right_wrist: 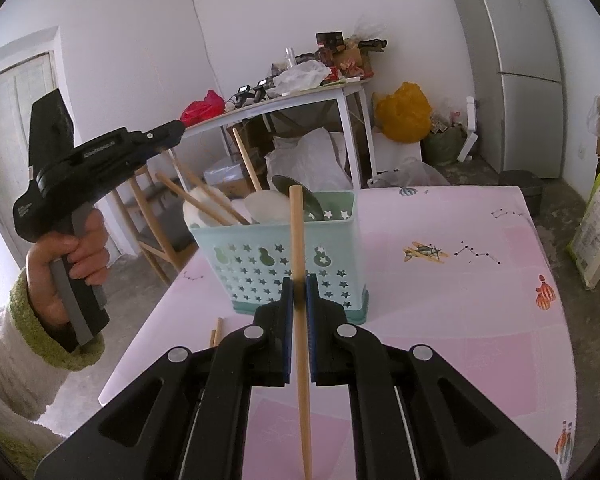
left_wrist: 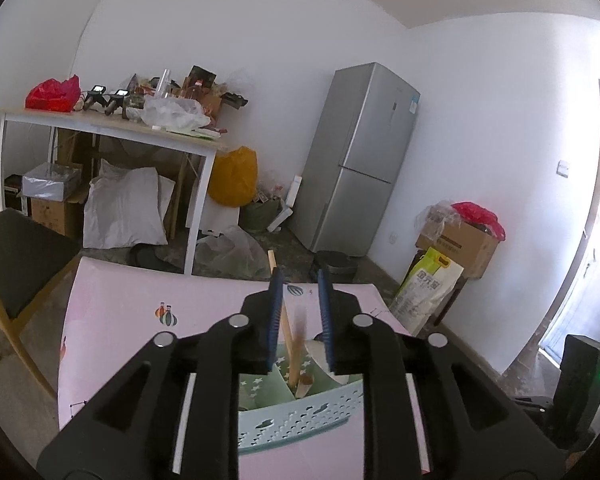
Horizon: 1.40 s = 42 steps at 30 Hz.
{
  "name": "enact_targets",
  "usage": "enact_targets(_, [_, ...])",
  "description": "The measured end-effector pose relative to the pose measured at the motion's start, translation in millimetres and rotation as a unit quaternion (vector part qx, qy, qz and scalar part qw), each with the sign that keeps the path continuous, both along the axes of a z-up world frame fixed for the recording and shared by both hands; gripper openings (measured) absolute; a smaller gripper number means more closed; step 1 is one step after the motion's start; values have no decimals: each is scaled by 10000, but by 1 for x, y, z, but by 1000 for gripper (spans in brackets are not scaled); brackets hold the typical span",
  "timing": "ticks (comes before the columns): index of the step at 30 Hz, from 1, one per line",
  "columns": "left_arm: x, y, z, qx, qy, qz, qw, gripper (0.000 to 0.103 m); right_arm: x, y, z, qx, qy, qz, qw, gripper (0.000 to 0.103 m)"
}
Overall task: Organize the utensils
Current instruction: 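Lower the chopstick into the holder and open the right gripper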
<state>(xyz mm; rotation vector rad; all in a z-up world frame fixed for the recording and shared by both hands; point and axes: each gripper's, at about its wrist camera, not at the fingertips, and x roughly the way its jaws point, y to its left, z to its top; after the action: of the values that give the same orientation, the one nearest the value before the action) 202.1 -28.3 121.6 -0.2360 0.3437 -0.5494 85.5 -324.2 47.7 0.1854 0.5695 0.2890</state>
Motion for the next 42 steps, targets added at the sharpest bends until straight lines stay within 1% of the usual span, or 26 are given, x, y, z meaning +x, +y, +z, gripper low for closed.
enact_targets(4, [-11, 8, 4, -29, -82, 26, 10000, 24, -1, 1, 4, -31, -45, -11, 10000, 6])
enact_targets(9, [-29, 23, 12, -65, -196, 106, 9997, 38, 0, 3, 10, -53, -128, -1, 9999, 6])
enact_targets(12, [-39, 36, 13, -51, -224, 160, 9996, 44, 2, 6, 18, -106, -219, 12, 9997, 6])
enact_targets(15, [-48, 48, 10, -25, -201, 224, 9995, 47, 5, 9, 30, -159, -382, 40, 9991, 6])
enact_targets(20, [-59, 69, -2, 60, -42, 367, 9993, 50, 9, 13, 56, -182, -732, 102, 9971, 6])
enact_targets(25, [-67, 87, -23, 196, 221, 504, 9983, 51, 13, 21, 90, -175, -1138, 272, 9930, 6])
enact_targets(31, [-73, 105, -42, 243, 500, 651, 9963, 52, 15, 35, 133, -217, -1703, 544, 9837, 6])
enact_targets(37, [-77, 115, -48, 207, 597, 766, 9951, 52, 19, 53, 159, -344, -2089, 769, 9743, 6])
enact_targets(42, [-77, 119, -48, 195, 614, 824, 9945, 52, 34, 68, 163, -482, -2126, 864, 9721, 6])
